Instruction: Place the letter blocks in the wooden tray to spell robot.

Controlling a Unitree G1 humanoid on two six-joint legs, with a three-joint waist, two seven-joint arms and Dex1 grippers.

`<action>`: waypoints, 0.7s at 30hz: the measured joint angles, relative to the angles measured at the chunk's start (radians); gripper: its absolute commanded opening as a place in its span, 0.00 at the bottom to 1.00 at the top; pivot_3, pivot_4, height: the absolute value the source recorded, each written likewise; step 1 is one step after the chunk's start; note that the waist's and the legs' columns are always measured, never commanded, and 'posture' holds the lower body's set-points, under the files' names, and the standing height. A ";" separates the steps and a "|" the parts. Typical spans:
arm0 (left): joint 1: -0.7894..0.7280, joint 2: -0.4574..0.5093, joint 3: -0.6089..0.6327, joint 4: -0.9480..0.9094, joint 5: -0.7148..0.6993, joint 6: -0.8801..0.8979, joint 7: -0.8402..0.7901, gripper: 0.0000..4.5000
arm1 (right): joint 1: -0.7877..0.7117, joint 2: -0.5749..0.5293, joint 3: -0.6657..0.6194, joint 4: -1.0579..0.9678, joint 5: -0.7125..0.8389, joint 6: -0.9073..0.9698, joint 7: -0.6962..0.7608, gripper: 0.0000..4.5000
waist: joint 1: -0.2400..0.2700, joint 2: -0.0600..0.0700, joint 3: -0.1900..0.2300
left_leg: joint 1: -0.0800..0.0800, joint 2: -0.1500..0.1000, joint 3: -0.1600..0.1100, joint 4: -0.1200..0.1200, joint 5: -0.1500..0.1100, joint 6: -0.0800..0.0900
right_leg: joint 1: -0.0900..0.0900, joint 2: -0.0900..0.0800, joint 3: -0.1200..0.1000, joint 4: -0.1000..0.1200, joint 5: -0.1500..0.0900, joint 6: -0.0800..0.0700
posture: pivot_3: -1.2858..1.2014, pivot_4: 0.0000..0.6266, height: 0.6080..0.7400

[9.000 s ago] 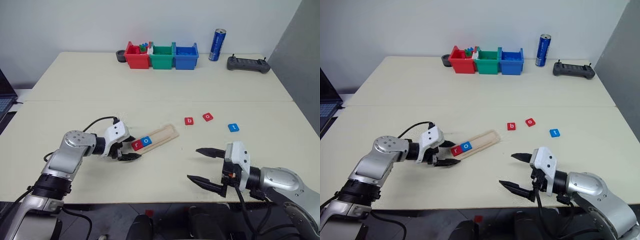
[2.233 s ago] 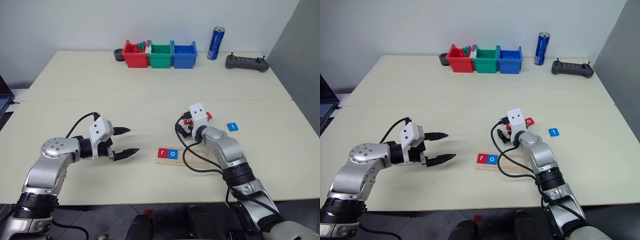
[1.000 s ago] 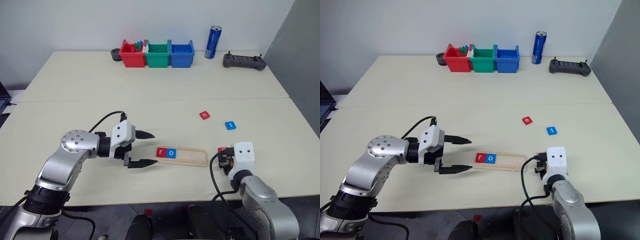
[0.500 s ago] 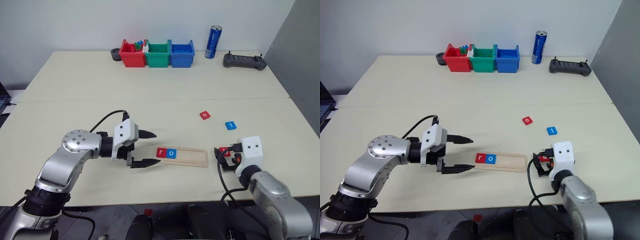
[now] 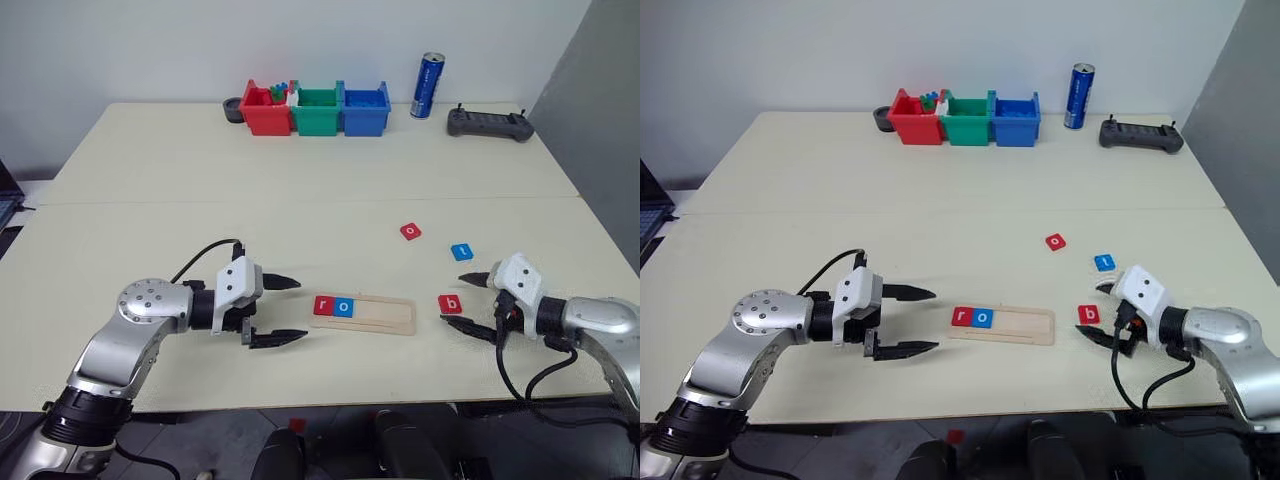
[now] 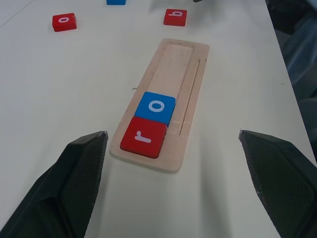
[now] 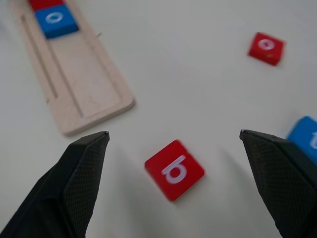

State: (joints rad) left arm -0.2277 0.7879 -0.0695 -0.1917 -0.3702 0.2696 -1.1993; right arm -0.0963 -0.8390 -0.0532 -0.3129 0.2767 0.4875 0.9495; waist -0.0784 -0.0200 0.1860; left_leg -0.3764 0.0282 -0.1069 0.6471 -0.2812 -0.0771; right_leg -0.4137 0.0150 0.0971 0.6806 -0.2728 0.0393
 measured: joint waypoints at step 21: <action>0.036 0.037 0.011 -0.010 0.002 -0.059 -0.014 1.00 | -0.223 -0.020 0.195 0.334 -0.107 -0.158 0.210 0.32 | 0.004 0.000 0.000 | 0.005 0.000 0.000 0.000 0.000 0.000 | 0.004 0.000 0.000 0.000 0.000 0.000 | 0.52 0.24 1.00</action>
State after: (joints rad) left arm -0.1918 0.8245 -0.0580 -0.2021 -0.3682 0.2106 -1.2129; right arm -0.3198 -0.8590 0.1420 0.0209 0.1694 0.3295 1.1597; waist -0.0745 -0.0200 0.1861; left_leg -0.3716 0.0282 -0.1073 0.6469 -0.2812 -0.0772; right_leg -0.4092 0.0146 0.0967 0.6811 -0.2727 0.0391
